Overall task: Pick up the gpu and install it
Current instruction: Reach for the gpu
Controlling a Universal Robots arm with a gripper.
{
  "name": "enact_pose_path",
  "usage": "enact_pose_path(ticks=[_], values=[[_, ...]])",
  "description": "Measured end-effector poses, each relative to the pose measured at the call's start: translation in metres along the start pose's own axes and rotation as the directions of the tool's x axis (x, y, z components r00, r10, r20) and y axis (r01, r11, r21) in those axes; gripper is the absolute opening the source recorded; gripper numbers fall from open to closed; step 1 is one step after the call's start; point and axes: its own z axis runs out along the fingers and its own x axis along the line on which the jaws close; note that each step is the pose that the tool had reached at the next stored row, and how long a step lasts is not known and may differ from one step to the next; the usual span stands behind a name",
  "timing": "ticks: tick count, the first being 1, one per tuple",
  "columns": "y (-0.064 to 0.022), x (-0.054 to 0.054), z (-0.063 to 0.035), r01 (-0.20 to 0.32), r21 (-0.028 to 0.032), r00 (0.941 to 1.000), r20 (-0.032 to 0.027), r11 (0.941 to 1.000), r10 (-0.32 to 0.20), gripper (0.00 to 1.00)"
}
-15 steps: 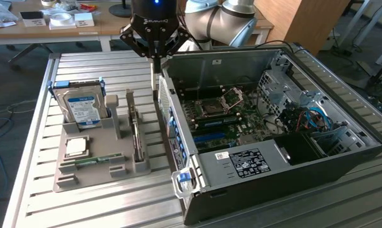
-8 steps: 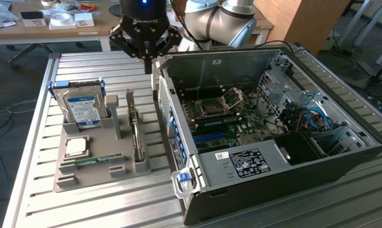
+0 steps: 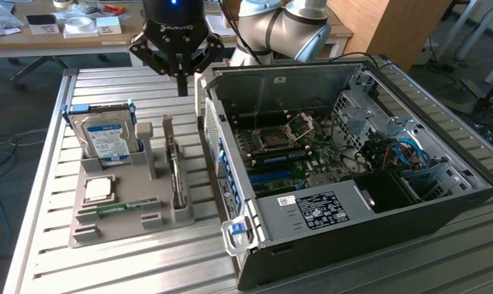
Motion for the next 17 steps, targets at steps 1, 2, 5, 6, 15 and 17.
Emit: enact_pose_path(ticks=[1, 2, 5, 6, 15, 17], values=[[0.0, 0.0, 0.0, 0.0, 0.0, 1.0, 0.0, 1.0, 0.0, 0.11], [0.0, 0.0, 0.0, 0.0, 0.0, 1.0, 0.0, 1.0, 0.0, 0.11], [0.0, 0.0, -0.0001, 0.0, 0.0001, 1.0, -0.0001, 1.0, 0.0, 0.11], [0.0, 0.0, 0.0, 0.0, 0.0001, 1.0, -0.0001, 1.0, 0.0, 0.11], [-0.0005, 0.007, 0.0002, 0.0, 0.0001, 1.0, 0.0, 1.0, 0.0, 0.11], [-0.0008, 0.011, 0.0003, 0.0, 0.0, 1.0, 0.0, 1.0, 0.0, 0.11]])
